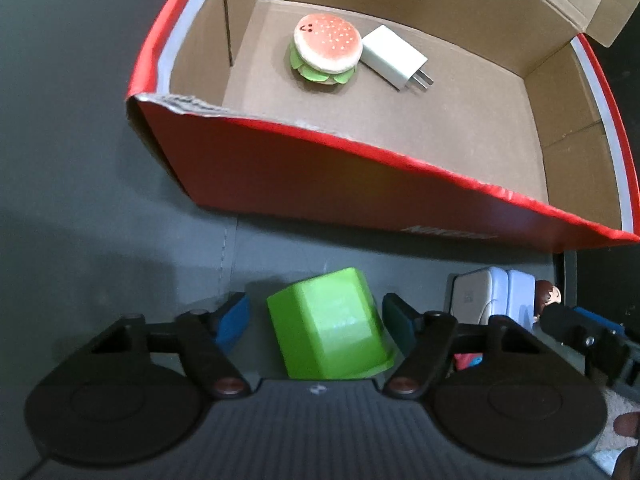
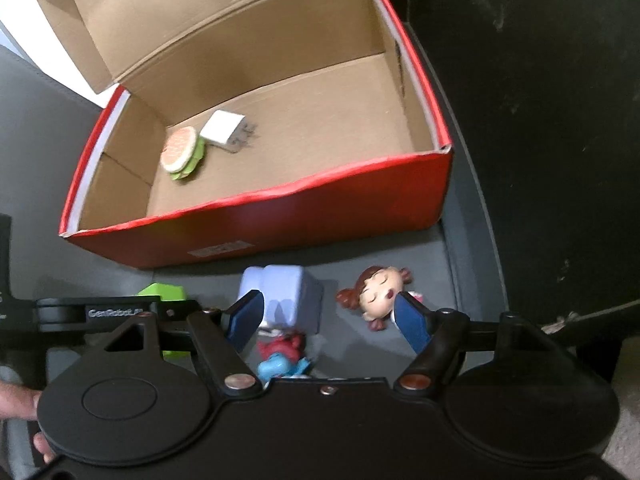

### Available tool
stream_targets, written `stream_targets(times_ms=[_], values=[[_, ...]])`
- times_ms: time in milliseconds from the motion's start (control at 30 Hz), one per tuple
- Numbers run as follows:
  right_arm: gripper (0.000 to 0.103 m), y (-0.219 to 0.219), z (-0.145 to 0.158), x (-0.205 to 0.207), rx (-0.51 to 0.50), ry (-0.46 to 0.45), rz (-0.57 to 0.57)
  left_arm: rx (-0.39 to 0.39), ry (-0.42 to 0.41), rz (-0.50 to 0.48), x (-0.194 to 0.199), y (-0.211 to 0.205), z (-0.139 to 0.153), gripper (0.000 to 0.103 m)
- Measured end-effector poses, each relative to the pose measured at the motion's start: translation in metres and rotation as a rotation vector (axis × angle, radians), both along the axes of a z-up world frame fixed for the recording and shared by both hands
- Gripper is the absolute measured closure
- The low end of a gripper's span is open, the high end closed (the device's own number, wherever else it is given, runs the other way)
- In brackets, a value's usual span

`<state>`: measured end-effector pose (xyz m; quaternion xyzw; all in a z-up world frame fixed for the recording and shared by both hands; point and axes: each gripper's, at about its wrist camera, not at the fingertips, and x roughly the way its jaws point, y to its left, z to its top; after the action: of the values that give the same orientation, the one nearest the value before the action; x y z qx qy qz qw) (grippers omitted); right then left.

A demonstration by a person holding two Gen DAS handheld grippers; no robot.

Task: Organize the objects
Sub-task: 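Lower the left tool onto the green hexagon block while the right tool lowers onto the doll figure, then close the left gripper on the green block while the right gripper closes on the doll figure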

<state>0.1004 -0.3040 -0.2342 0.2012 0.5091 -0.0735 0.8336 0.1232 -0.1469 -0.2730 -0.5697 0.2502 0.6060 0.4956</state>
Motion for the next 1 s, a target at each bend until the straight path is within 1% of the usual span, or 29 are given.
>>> stream_targets(times_ms=[133,167,267,367,567,667,767,1000], values=[[0.034,-0.002,0.000,0.001,-0.017,-0.019,-0.022,0.015,0.005,0.007,-0.003,0.001,0.001,0.044],[0.036,-0.002,0.000,0.001,-0.025,-0.020,-0.025,0.016,0.000,0.010,-0.004,0.002,0.001,0.044],[0.044,-0.002,-0.002,0.003,-0.064,-0.011,-0.030,0.022,-0.009,0.010,-0.006,0.002,0.002,0.046],[0.048,-0.001,-0.004,0.005,-0.088,-0.001,-0.034,0.027,-0.009,0.004,-0.006,0.002,0.002,0.046],[0.048,0.012,-0.013,0.012,-0.198,0.047,0.008,0.031,-0.007,-0.013,-0.005,0.002,0.002,0.045],[0.048,0.015,-0.019,0.016,-0.234,0.067,0.018,0.030,-0.007,-0.019,-0.007,0.001,0.002,0.045],[0.048,0.014,-0.023,0.017,-0.237,0.071,0.011,0.029,-0.009,-0.019,-0.007,0.000,0.003,0.045],[0.048,0.013,-0.020,0.016,-0.236,0.057,0.008,0.028,-0.005,-0.015,-0.007,-0.002,0.003,0.046]])
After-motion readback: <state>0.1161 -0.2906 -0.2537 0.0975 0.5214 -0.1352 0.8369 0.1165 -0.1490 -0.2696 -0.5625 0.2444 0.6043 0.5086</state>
